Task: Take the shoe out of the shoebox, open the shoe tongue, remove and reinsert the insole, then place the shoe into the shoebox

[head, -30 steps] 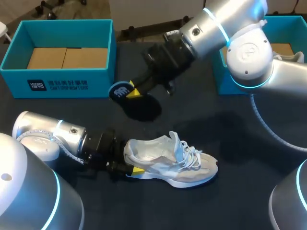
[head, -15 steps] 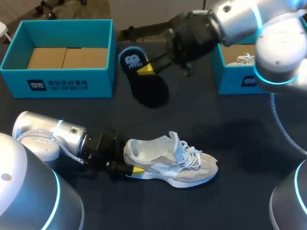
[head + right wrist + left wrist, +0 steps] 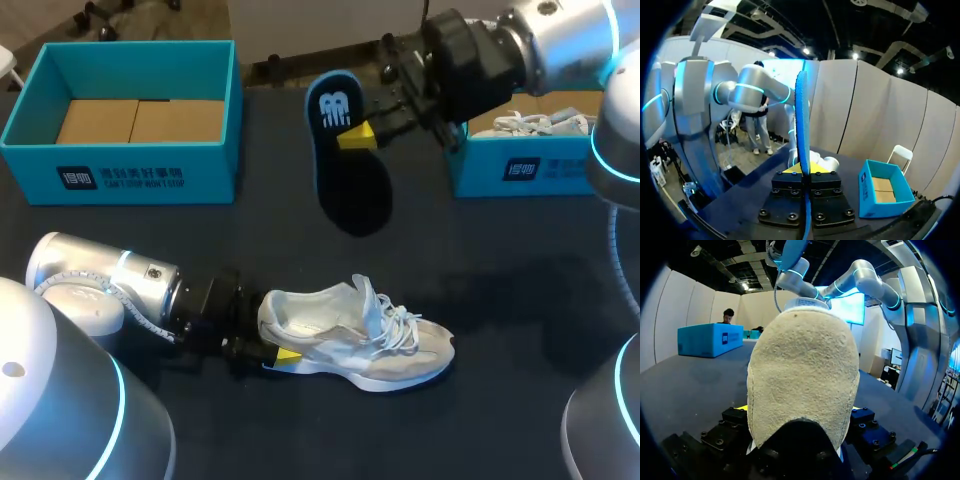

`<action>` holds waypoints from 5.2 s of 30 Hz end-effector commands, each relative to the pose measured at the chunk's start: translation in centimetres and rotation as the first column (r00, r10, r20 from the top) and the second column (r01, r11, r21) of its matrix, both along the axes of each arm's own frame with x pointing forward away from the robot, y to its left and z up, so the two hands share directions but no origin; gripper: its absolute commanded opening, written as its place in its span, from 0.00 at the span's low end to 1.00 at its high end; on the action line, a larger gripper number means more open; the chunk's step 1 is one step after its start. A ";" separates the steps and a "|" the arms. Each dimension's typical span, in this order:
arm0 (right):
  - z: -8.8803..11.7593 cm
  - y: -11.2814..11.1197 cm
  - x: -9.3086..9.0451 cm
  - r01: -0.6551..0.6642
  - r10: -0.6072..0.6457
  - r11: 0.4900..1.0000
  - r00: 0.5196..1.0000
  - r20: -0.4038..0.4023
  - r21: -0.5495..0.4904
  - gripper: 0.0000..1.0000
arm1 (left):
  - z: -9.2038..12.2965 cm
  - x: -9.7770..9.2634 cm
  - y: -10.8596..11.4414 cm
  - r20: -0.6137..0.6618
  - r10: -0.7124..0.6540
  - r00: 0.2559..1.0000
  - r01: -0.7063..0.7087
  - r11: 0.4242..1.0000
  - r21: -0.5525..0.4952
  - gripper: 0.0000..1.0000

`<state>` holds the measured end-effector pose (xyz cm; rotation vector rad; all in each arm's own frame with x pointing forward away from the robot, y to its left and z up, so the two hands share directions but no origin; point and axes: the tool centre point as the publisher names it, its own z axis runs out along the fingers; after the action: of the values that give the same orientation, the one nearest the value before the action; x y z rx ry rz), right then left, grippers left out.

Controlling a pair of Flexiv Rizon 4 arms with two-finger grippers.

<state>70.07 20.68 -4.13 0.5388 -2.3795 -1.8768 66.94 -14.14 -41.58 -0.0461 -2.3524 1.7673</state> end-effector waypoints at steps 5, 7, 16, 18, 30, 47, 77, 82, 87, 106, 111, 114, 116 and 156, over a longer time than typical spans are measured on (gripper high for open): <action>4.0 -3.3 -0.6 0.102 -0.081 0.988 0.981 -0.174 0.115 0.00 | -0.2 0.2 -0.1 0.000 0.000 1.000 0.000 1.000 -0.001 0.00; 5.3 -4.0 -1.8 0.136 -0.106 0.984 0.964 -0.244 0.112 0.00 | -0.2 0.2 -0.1 0.000 0.000 1.000 0.000 1.000 -0.001 0.00; 7.2 -4.7 -4.2 0.123 -0.096 0.991 0.928 -0.361 0.053 0.00 | -0.2 0.2 -0.1 0.000 0.000 1.000 0.000 1.000 -0.001 0.00; 7.2 -4.7 -4.2 0.123 -0.096 0.991 0.928 -0.361 0.053 0.00 | -0.2 0.2 -0.1 0.000 0.000 1.000 0.000 1.000 -0.001 0.00; 9.0 -6.1 -6.4 0.188 -0.141 0.981 0.873 -0.468 0.056 0.00 | -0.2 0.2 -0.1 0.000 0.000 1.000 0.000 1.000 -0.001 0.00; 10.2 -8.5 -11.9 0.337 -0.334 0.937 0.781 -0.527 -0.094 0.00 | -0.2 0.2 -0.1 0.000 0.000 1.000 0.000 1.000 -0.001 0.00; 10.7 -7.7 -14.6 0.368 -0.350 0.926 0.745 -0.568 -0.088 0.00 | -0.2 0.2 -0.1 0.000 0.000 1.000 0.000 1.000 -0.001 0.00; 10.7 -7.7 -14.6 0.368 -0.350 0.926 0.745 -0.568 -0.088 0.00 | -0.2 0.2 -0.1 0.000 0.000 1.000 0.000 1.000 -0.001 0.00; 10.7 -7.7 -14.6 0.368 -0.350 0.926 0.745 -0.568 -0.088 0.00 | -0.3 0.2 -0.1 0.000 -0.005 1.000 0.005 1.000 0.003 0.00; 10.7 -7.7 -14.6 0.368 -0.350 0.926 0.745 -0.568 -0.088 0.00 | -0.5 0.4 2.7 0.056 -0.009 0.998 0.003 0.996 0.092 1.00; 10.7 -7.7 -14.6 0.368 -0.350 0.926 0.745 -0.568 -0.088 0.00 | -0.3 0.6 3.4 0.054 -0.014 0.998 0.007 0.991 0.134 1.00; 10.7 -7.7 -14.6 0.368 -0.350 0.926 0.745 -0.568 -0.088 0.00 | 0.0 0.8 3.6 0.049 -0.016 0.999 0.008 0.988 0.153 1.00; 10.7 -7.7 -14.6 0.368 -0.350 0.926 0.745 -0.568 -0.088 0.00 | 0.0 1.0 3.6 0.058 -0.004 0.998 -0.006 0.985 0.171 1.00; 10.7 -7.7 -14.6 0.368 -0.350 0.926 0.745 -0.568 -0.088 0.00 | 2.7 2.1 8.2 0.034 -0.178 0.984 0.098 0.684 0.723 1.00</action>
<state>55.01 12.65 6.34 -0.4895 -2.1217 -1.8557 68.67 -5.58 -39.07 -0.1728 -2.8247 0.8376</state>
